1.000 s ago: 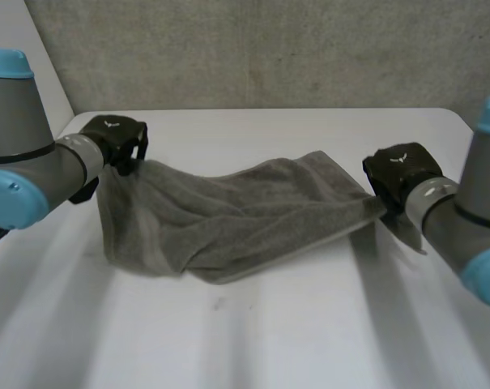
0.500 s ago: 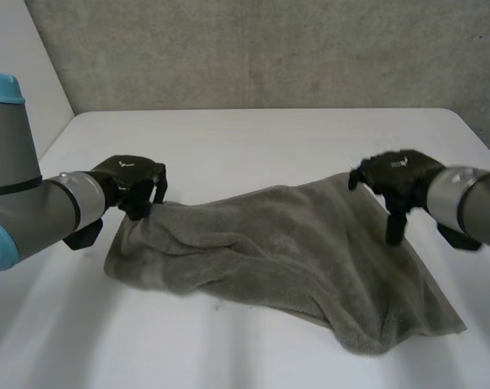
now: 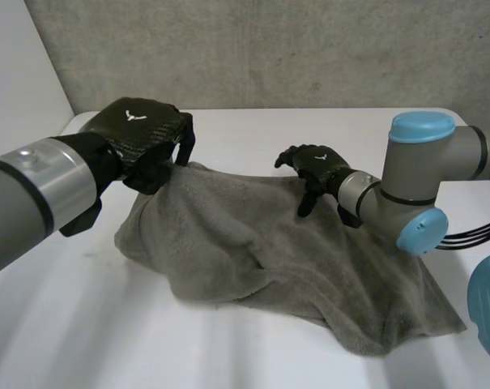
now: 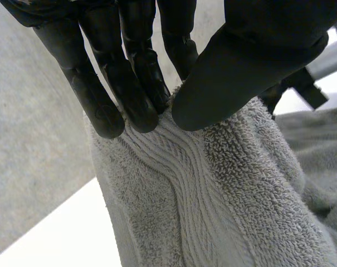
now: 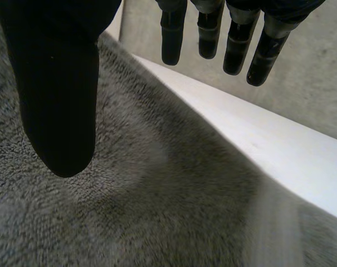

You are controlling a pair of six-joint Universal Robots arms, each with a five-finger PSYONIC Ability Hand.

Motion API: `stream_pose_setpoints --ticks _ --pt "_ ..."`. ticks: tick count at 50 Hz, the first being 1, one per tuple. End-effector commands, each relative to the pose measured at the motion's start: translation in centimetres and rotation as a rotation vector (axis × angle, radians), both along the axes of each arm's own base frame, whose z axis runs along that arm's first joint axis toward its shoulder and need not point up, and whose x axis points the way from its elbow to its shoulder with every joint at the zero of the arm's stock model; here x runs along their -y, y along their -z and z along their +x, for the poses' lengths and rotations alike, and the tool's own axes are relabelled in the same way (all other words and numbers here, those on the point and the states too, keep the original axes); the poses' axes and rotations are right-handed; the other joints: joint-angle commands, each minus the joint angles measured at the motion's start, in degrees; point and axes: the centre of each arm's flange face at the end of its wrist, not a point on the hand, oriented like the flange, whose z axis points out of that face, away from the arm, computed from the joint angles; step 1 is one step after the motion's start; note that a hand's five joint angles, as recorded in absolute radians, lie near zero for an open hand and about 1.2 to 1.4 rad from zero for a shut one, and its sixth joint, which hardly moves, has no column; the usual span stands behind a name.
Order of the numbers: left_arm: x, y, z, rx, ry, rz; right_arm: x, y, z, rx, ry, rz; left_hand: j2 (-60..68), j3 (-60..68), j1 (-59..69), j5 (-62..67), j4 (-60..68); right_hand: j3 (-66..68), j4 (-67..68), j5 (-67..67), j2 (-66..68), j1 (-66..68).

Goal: Fold the towel.

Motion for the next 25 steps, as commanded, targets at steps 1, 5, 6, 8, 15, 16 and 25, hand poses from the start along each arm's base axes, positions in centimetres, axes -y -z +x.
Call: stream_pose_setpoints --ticks 1,5,6,8,15,16,25 --pt "-2.6 -2.1 0.9 -0.035 0.012 -0.076 -1.1 1.3 1.7 0.039 -0.104 0.034 10.4 10.3 11.9 10.9 10.2 -3.4 -4.4 -4.9 -5.3 -6.1" --pt "-2.1 -2.3 0.9 -0.042 0.003 -0.105 -0.3 1.3 1.9 0.036 -0.063 0.003 10.4 10.3 11.9 10.9 10.2 66.4 65.3 64.8 64.5 63.6" --pt "-2.1 -2.3 0.9 -0.042 0.003 -0.105 -0.3 1.3 1.9 0.036 -0.063 0.003 10.4 10.3 11.9 10.9 10.2 66.6 65.6 65.1 64.7 63.9" --pt "-1.1 -2.4 0.9 -0.052 -0.012 -0.135 1.6 -0.8 1.3 0.013 0.071 -0.11 10.4 10.3 11.9 10.9 10.2 66.6 65.6 65.1 64.7 63.9" --pt "4.9 -1.5 0.7 -0.044 -0.078 -0.239 3.5 -9.4 0.4 0.017 0.204 -0.52 10.4 10.3 11.9 10.9 10.2 66.6 65.6 65.1 64.7 63.9" --pt "6.5 -2.0 0.2 -0.043 -0.083 -0.302 3.2 -12.2 0.3 0.048 0.215 -0.64 10.4 10.3 11.9 10.9 10.2 66.6 65.6 65.1 64.7 63.9" --pt "12.7 -12.8 -0.8 -0.274 -0.275 -0.815 -1.2 -24.5 -1.7 0.347 0.304 -1.193 10.4 10.3 11.9 10.9 10.2 66.6 65.6 65.1 64.7 63.9"
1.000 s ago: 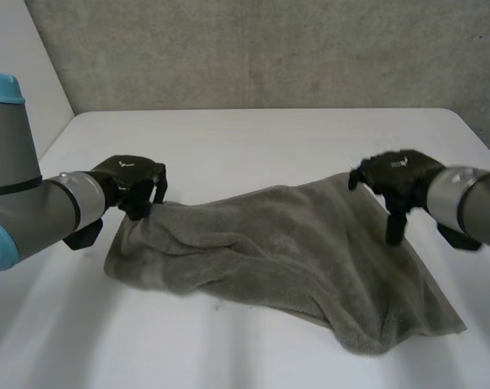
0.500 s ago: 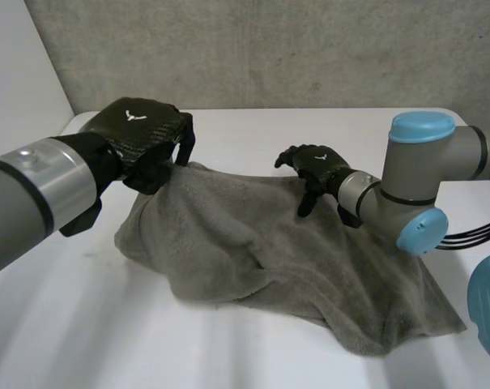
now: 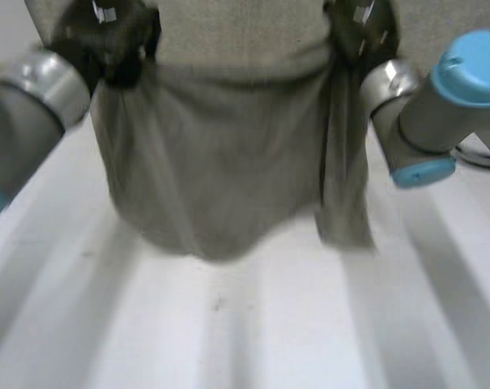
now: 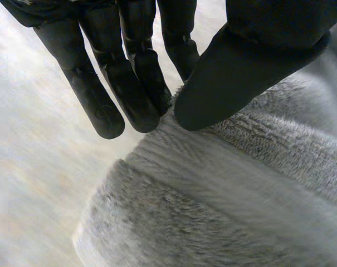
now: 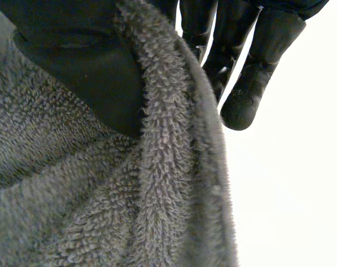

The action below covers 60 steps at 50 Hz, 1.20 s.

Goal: Fold the towel.

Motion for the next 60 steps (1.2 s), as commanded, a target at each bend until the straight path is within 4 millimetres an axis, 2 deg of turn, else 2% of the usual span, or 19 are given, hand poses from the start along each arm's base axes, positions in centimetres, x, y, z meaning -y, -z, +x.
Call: stream_pose_setpoints --ticks 1,4,6,9,11,12,14,15,17,19,20,22,24,28,30,37,41,49,60 --pt "3.5 -8.1 -0.2 -0.198 -0.132 -0.36 -3.7 -7.4 -1.6 0.151 0.007 -0.371 10.4 10.3 11.9 10.9 10.2 2.8 2.3 15.7 3.3 14.8" --pt "3.6 -8.7 0.1 -0.233 -0.166 -0.381 -4.3 -6.2 -1.7 0.117 0.002 -0.316 10.4 10.3 11.9 10.9 10.2 2.8 2.3 15.7 3.3 14.8" --pt "4.0 -6.4 -0.1 -0.21 -0.162 -0.296 -4.2 -3.3 -1.6 0.034 0.004 -0.181 10.4 10.3 11.9 10.9 10.2 2.8 2.3 15.7 3.3 14.8" --pt "4.2 -4.0 -0.1 -0.172 -0.16 -0.223 -4.3 -1.4 -1.4 -0.025 -0.001 -0.098 10.4 10.3 11.9 10.9 10.2 2.8 2.3 15.7 3.3 14.8" --pt "4.2 0.8 -0.2 -0.099 -0.157 -0.089 -4.4 2.6 -1.1 -0.152 -0.013 0.067 10.4 10.3 11.9 10.9 10.2 2.8 2.3 15.7 3.3 14.8" --pt "4.2 0.8 -0.2 -0.099 -0.157 -0.088 -4.4 2.6 -1.1 -0.152 -0.013 0.068 10.4 10.3 11.9 10.9 10.2 2.8 2.3 15.7 3.3 14.8" --pt "3.7 6.0 -0.2 -0.024 -0.142 0.051 -4.9 6.8 -1.1 -0.274 -0.032 0.228 10.4 10.3 11.9 10.9 10.2 2.8 2.3 15.7 3.3 14.8" --pt "3.7 6.0 -0.2 -0.024 -0.142 0.052 -4.9 6.8 -1.1 -0.275 -0.032 0.229 10.4 10.3 11.9 10.9 10.2 2.8 2.3 15.7 3.3 14.8" --pt "3.3 8.9 -0.1 0.018 -0.13 0.129 -5.2 9.0 -1.2 -0.325 -0.046 0.302 10.4 10.3 11.9 10.9 10.2 2.8 2.3 15.7 3.3 14.8" --pt "2.1 14.3 0.1 0.091 -0.104 0.276 -5.5 13.3 -1.2 -0.394 -0.061 0.437 10.4 10.3 11.9 10.9 10.2 2.8 2.3 15.7 3.3 14.8" --pt "2.1 14.3 0.1 0.091 -0.103 0.276 -5.5 13.3 -1.2 -0.394 -0.061 0.438 10.4 10.3 11.9 10.9 10.2 2.8 2.3 15.7 3.3 14.8" --pt "1.0 18.4 0.6 0.152 -0.097 0.39 -5.9 16.8 -1.4 -0.449 -0.067 0.54 10.4 10.3 11.9 10.9 10.2 2.8 2.3 15.7 3.3 14.8" --pt "0.5 19.7 0.8 0.181 -0.098 0.421 -6.1 17.8 -1.5 -0.466 -0.065 0.574 10.4 10.3 11.9 10.9 10.2 2.8 2.3 15.7 3.3 14.8" --pt "-0.2 20.8 1.1 0.24 -0.096 0.437 -6.2 18.4 -1.7 -0.465 -0.062 0.613 10.4 10.3 11.9 10.9 10.2 2.7 2.2 15.6 3.2 14.7" --pt "-0.4 20.2 1.5 0.268 -0.103 0.41 -6.2 18.1 -2.2 -0.432 -0.055 0.647 10.4 10.3 11.9 10.9 10.2 -28.1 -28.6 -15.2 -27.6 -16.1" --pt "-1.0 17.2 1.8 0.242 -0.106 0.34 -5.5 15.9 -4.3 -0.205 -0.02 0.761 10.4 10.3 11.9 10.9 10.2 -51.6 -52.1 -38.7 -51.1 -39.6" --pt "-1.6 16.2 1.9 0.233 -0.104 0.319 -4.8 15.3 -6.6 -0.039 0.048 0.846 10.4 10.3 11.9 10.9 10.2 -51.6 -52.2 -38.7 -51.2 -39.6" --pt "-2.2 15.9 2.2 0.234 -0.106 0.318 -4.6 16.1 -9.7 0.013 0.19 0.921 10.4 10.3 11.9 10.9 10.2 -49.9 -50.5 -37.0 -49.5 -37.9" --pt "-3.1 17.4 2.7 0.253 -0.105 0.364 -5.7 17.4 -10.8 0.005 0.232 1.015 10.4 10.3 11.9 10.9 10.2 -44.9 -45.4 -32.0 -44.4 -32.9"
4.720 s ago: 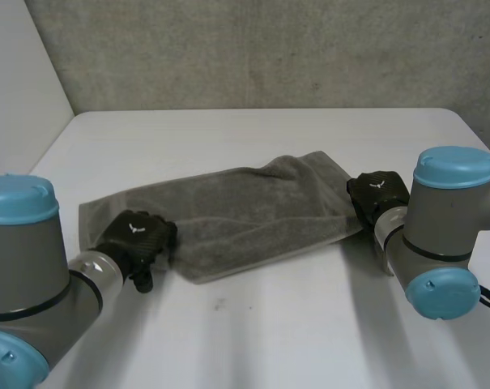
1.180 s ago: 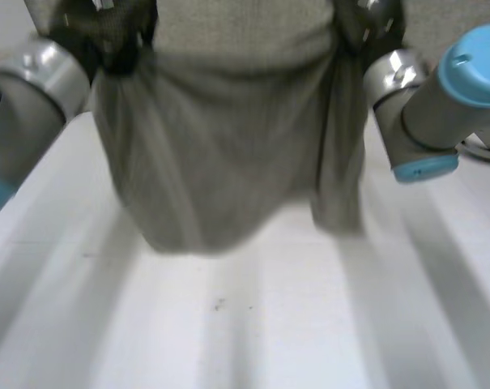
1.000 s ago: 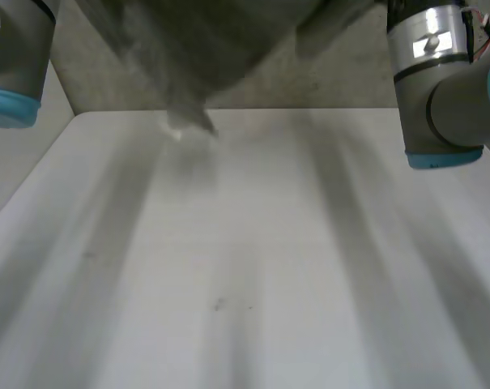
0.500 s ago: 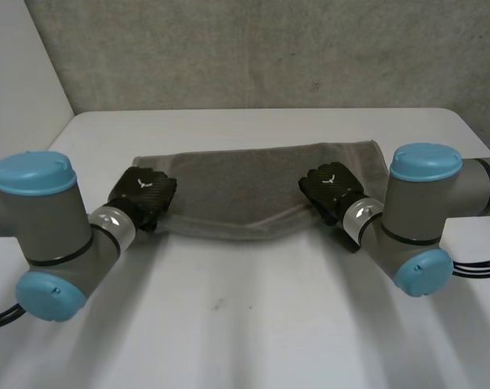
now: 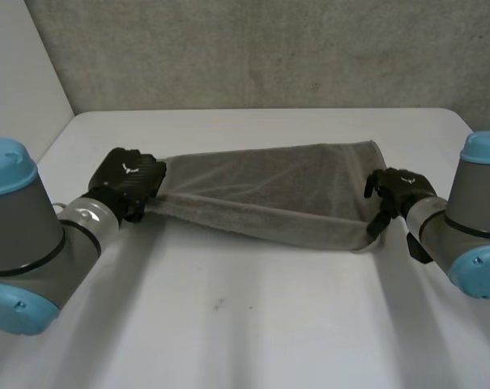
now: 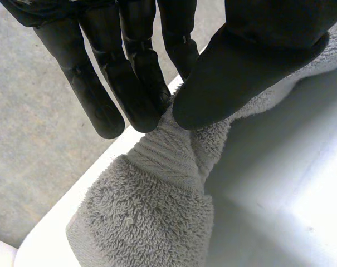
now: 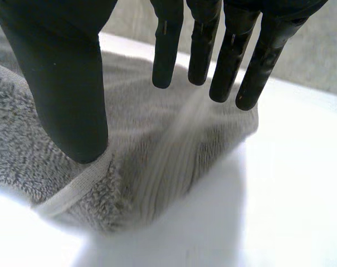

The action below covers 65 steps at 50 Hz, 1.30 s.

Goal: Fold the towel.

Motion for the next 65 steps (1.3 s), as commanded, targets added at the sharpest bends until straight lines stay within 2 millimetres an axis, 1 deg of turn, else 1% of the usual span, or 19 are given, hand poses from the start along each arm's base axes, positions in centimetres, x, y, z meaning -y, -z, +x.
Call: stream_pose_setpoints --ticks 1,8,14,28,30,31,32,33,34,39,41,43,44,45,49,51,56,61,65 --pt "-0.4 0.9 0.3 0.011 -0.004 0.029 -0.7 0.6 -0.3 -0.006 0.007 0.042 10.3 10.3 11.9 10.8 10.2 3.6 3.6 3.4 2.8 2.5" --pt "-0.2 1.2 0.7 0.014 -0.016 0.038 -1.2 0.6 0.0 0.053 0.022 0.071 10.3 10.3 11.9 10.8 10.2 -3.0 -2.9 -3.2 -3.7 -4.1" --pt "-0.2 1.1 0.8 0.013 -0.017 0.036 -1.9 0.5 -0.1 0.081 0.032 0.106 10.3 10.3 11.9 10.8 10.2 -1.6 -1.6 -1.8 -2.4 -2.7" --pt "0.1 1.3 1.2 0.014 -0.035 0.044 -2.7 3.5 0.0 0.052 0.024 0.168 10.3 10.3 11.9 10.8 10.2 5.8 5.8 5.6 5.0 4.7" --pt "0.2 1.3 1.2 0.014 -0.036 0.044 -2.7 3.7 0.0 0.053 0.024 0.165 10.3 10.3 11.9 10.8 10.2 10.1 10.2 9.9 9.4 9.0" --pt "0.1 1.4 1.3 0.014 -0.036 0.049 -2.5 3.7 0.0 0.056 0.025 0.154 10.3 10.3 11.9 10.8 10.2 18.0 18.0 17.8 17.2 16.9" --pt "0.1 1.4 1.3 0.015 -0.036 0.052 -2.4 3.6 0.1 0.059 0.024 0.139 10.3 10.3 11.9 10.8 10.2 33.5 33.6 33.3 32.8 32.4" --pt "0.1 1.4 1.3 0.015 -0.036 0.052 -2.4 3.6 0.1 0.059 0.024 0.139 10.3 10.3 11.9 10.8 10.2 33.7 33.7 33.5 32.9 32.6" --pt "-0.1 1.6 1.3 0.018 -0.035 0.058 -2.3 3.5 0.1 0.063 0.026 0.123 10.3 10.3 11.9 10.8 10.2 51.1 51.2 50.9 50.4 50.0" --pt "-0.8 2.5 1.4 0.029 -0.03 0.089 -1.8 2.1 0.0 0.079 0.037 0.036 10.3 10.3 11.9 10.8 10.2 51.3 51.3 51.1 50.5 50.2" --pt "-1.2 2.7 1.2 0.033 -0.024 0.098 -1.8 1.2 0.1 0.087 0.031 0.0 3.3 3.2 4.8 3.8 3.2 51.3 51.3 51.1 50.5 50.2" --pt "-1.7 3.0 1.2 0.038 -0.02 0.114 -1.8 -0.2 0.2 0.079 0.014 -0.054 -32.3 -32.4 -30.8 -31.9 -32.5 51.3 51.3 51.1 50.5 50.2" --pt "-1.7 3.0 1.2 0.038 -0.02 0.114 -1.8 -0.2 0.2 0.079 0.014 -0.054 -32.5 -32.6 -31.0 -32.0 -32.6 51.3 51.3 51.1 50.5 50.2" --pt "-1.9 3.1 1.3 0.04 -0.02 0.118 -1.8 -0.6 0.2 0.055 0.003 -0.073 -40.0 -40.1 -38.5 -39.5 -40.1 51.3 51.3 51.1 50.5 50.2" --pt "-1.9 2.2 1.3 0.031 -0.02 0.094 -1.8 -1.2 0.2 -0.025 -0.033 -0.114 -42.5 -42.5 -40.9 -42.0 -42.6 51.3 51.3 51.1 50.5 50.2" --pt "-1.8 0.6 1.8 0.01 -0.034 0.048 -2.0 -1.7 0.2 -0.13 -0.069 -0.154 -52.5 -52.6 -51.0 -52.0 -52.6 51.3 51.3 51.1 50.5 50.2" --pt "-1.0 -0.6 2.7 -0.018 -0.071 0.017 -2.4 -1.6 0.2 -0.285 -0.126 -0.195 -53.4 -53.5 -51.9 -52.9 -53.5 51.3 51.3 51.1 50.5 50.2" --pt "-0.2 -0.2 4.0 -0.043 -0.097 0.061 -2.6 -1.4 0.0 -0.347 -0.148 -0.195 -52.7 -52.8 -51.2 -52.2 -52.8 51.3 51.3 51.1 50.5 50.2" --pt "-1.3 1.4 4.3 -0.058 -0.066 0.196 -2.7 -1.4 0.0 -0.348 -0.149 -0.192 -51.5 -51.6 -50.0 -51.1 -51.7 51.3 51.3 51.1 50.5 50.2"
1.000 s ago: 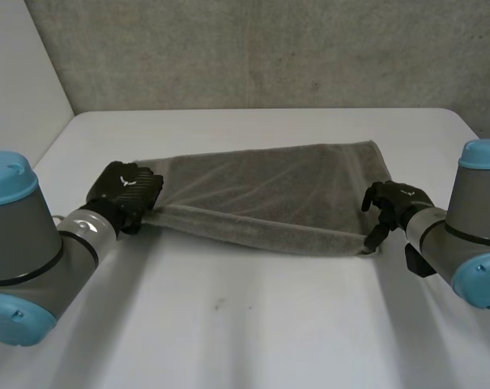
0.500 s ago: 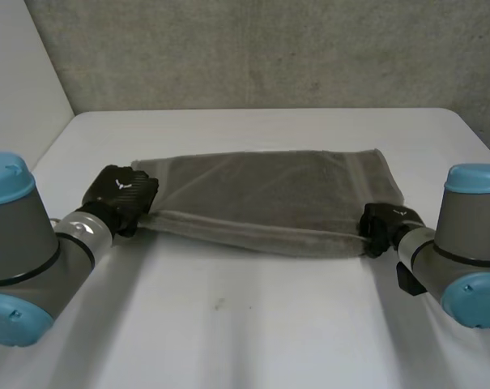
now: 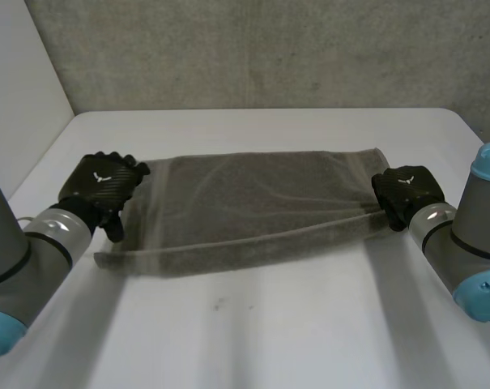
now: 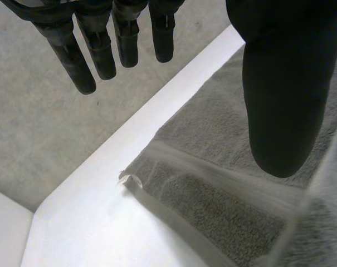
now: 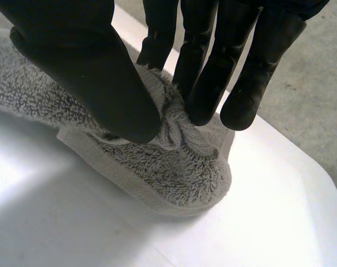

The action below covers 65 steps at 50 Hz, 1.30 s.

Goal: Fold the towel.

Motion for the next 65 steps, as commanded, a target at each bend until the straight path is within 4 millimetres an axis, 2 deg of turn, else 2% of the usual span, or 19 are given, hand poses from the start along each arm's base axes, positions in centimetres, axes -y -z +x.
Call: stream_pose_setpoints --ticks 1,13,22,30,33,35,36,40,43,44,46,47,49,50,53,54,57,61,65 --pt "-0.6 1.8 1.0 -0.037 0.019 0.16 -0.2 0.2 -0.1 -0.035 -0.008 0.003 2.5 2.4 2.0 2.5 2.4 6.3 2.4 16.9 7.6 17.6" --pt "-2.6 3.2 1.1 -0.064 0.041 0.32 -0.4 0.9 -0.1 -0.041 -0.013 0.029 6.5 6.4 6.0 6.5 6.5 6.3 2.4 16.9 7.6 17.6" --pt "-2.0 4.5 1.2 -0.086 0.014 0.371 -0.6 1.3 -0.1 -0.046 -0.013 0.041 9.9 9.8 9.4 9.9 9.8 6.3 2.4 16.9 7.6 17.6" --pt "-0.9 7.4 1.3 -0.049 -0.028 0.437 -0.8 1.4 -0.2 -0.048 -0.015 0.049 23.5 23.4 23.0 23.5 23.4 6.3 2.4 16.9 7.6 17.6" --pt "-0.2 8.0 1.4 -0.041 -0.05 0.416 -0.9 1.4 -0.2 -0.048 -0.015 0.049 35.1 35.0 34.6 35.1 35.1 6.3 2.4 16.9 7.6 17.6" --pt "0.2 8.0 1.4 -0.039 -0.065 0.39 -0.9 1.3 -0.2 -0.046 -0.014 0.046 58.0 57.9 57.6 58.0 58.0 6.3 2.4 16.9 7.6 17.6" --pt "0.2 8.0 1.4 -0.039 -0.065 0.389 -0.9 1.3 -0.2 -0.046 -0.014 0.046 58.1 58.0 57.7 58.2 58.1 6.3 2.4 16.9 7.6 17.6" --pt "0.4 6.5 1.2 -0.053 -0.058 0.335 -0.9 0.7 0.1 -0.042 -0.02 0.032 64.3 64.2 63.9 64.4 64.3 6.3 2.4 16.9 7.6 17.6" --pt "-0.2 2.1 0.3 -0.091 -0.018 0.197 -1.1 -2.1 0.4 -0.035 -0.031 -0.005 64.3 64.2 63.9 64.4 64.3 6.3 2.4 16.9 7.6 17.6" --pt "-0.2 2.1 0.3 -0.091 -0.017 0.197 -1.1 -2.1 0.4 -0.035 -0.031 -0.005 64.3 64.2 63.9 64.4 64.3 6.3 2.4 16.9 7.6 17.6" --pt "-0.8 -1.4 -0.4 -0.123 0.014 0.089 -1.4 -5.3 0.4 -0.025 -0.036 -0.026 64.3 64.2 63.9 64.4 64.3 6.3 2.4 16.9 7.6 17.6" --pt "-0.8 -1.4 -0.4 -0.123 0.014 0.089 -1.4 -5.3 0.4 -0.025 -0.036 -0.026 64.3 64.2 63.9 64.4 64.3 6.3 2.4 16.9 7.6 17.6" --pt "-1.4 -5.5 -0.7 -0.153 0.035 -0.039 -1.8 -8.6 0.3 -0.022 -0.04 -0.05 64.3 64.2 63.9 64.4 64.3 6.3 2.4 16.9 7.6 17.6" --pt "-1.4 -5.5 -0.7 -0.153 0.035 -0.039 -1.8 -8.6 0.3 -0.022 -0.04 -0.05 64.3 64.2 63.9 64.4 64.3 6.3 2.4 16.9 7.6 17.6" --pt "-2.3 -10.7 -0.3 -0.183 0.041 -0.17 -2.7 -14.2 -0.2 -0.031 -0.049 -0.101 64.3 64.2 63.9 64.4 64.3 6.3 2.4 16.9 7.6 17.6" --pt "-2.3 -10.7 -0.3 -0.183 0.041 -0.171 -2.7 -14.2 -0.2 -0.031 -0.049 -0.101 64.3 64.2 63.9 64.4 64.3 6.3 2.4 16.9 7.6 17.6" --pt "-2.5 -13.3 0.2 -0.178 0.029 -0.167 -4.9 -18.1 -0.8 -0.125 -0.102 -0.102 64.3 64.2 63.9 64.4 64.3 6.3 2.4 16.9 7.6 17.6" --pt "-2.5 -13.6 0.2 -0.163 0.024 -0.112 -5.5 -18.0 -0.7 -0.196 -0.155 -0.048 64.3 64.2 63.9 64.4 64.3 6.3 2.4 16.9 7.6 17.6" --pt "-1.2 -10.6 -0.2 -0.123 0.018 0.033 -4.1 -14.3 -0.2 -0.28 -0.199 0.079 64.3 64.2 63.9 64.4 64.3 6.3 2.4 16.9 7.6 17.6"
